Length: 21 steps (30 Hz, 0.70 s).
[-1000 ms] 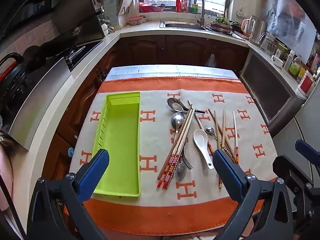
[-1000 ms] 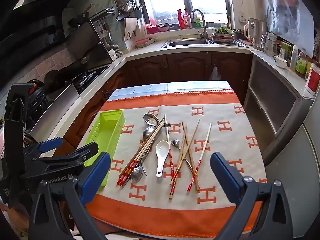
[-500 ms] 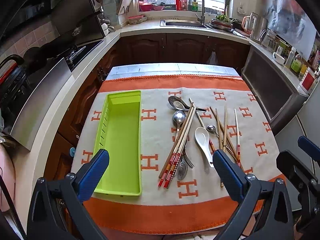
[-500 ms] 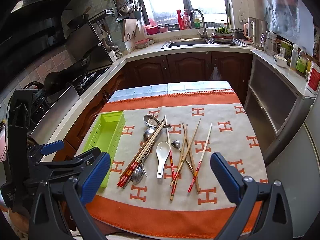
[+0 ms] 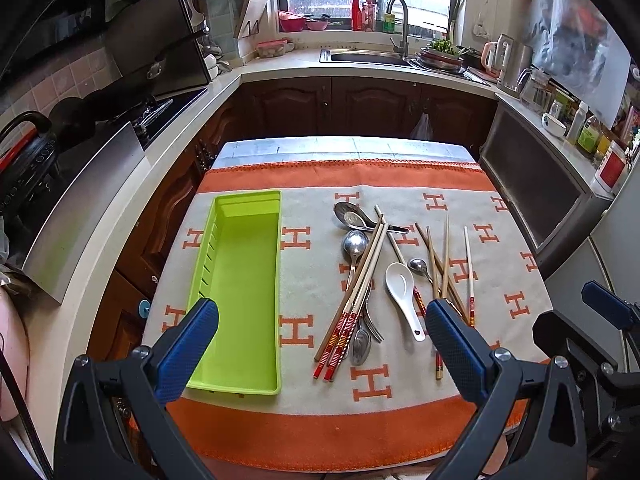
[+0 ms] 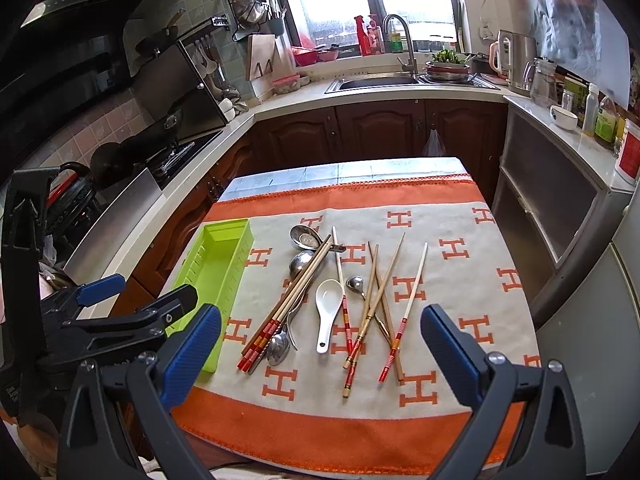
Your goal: Organize utensils
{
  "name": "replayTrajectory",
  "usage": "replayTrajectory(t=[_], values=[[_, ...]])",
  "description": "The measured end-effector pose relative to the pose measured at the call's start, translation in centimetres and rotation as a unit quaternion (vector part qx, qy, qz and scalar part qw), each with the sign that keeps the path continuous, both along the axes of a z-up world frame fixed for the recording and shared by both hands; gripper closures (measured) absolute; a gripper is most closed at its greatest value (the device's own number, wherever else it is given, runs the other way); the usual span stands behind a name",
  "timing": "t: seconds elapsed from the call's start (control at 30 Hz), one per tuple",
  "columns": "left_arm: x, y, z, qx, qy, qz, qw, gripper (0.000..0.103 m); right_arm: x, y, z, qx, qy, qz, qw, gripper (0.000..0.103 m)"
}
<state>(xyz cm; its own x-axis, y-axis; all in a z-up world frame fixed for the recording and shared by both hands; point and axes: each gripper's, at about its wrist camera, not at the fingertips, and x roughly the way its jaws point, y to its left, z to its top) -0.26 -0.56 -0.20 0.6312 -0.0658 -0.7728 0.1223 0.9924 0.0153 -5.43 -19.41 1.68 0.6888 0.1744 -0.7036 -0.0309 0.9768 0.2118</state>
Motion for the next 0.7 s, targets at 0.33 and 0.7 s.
replayTrajectory(t=[0.33,0.7], values=[[-0.02,-0.14,0.05,-0.001,0.005,-0.002,1.0,0.001,-0.05,0.03,-0.16,0.003,0.002,0.001,1.0,0.003],[0.1,-0.05,-0.01,-0.002,0.007,-0.001,1.0,0.001,-0.1,0.08,-0.24,0.005,0.003,0.001,1.0,0.003]])
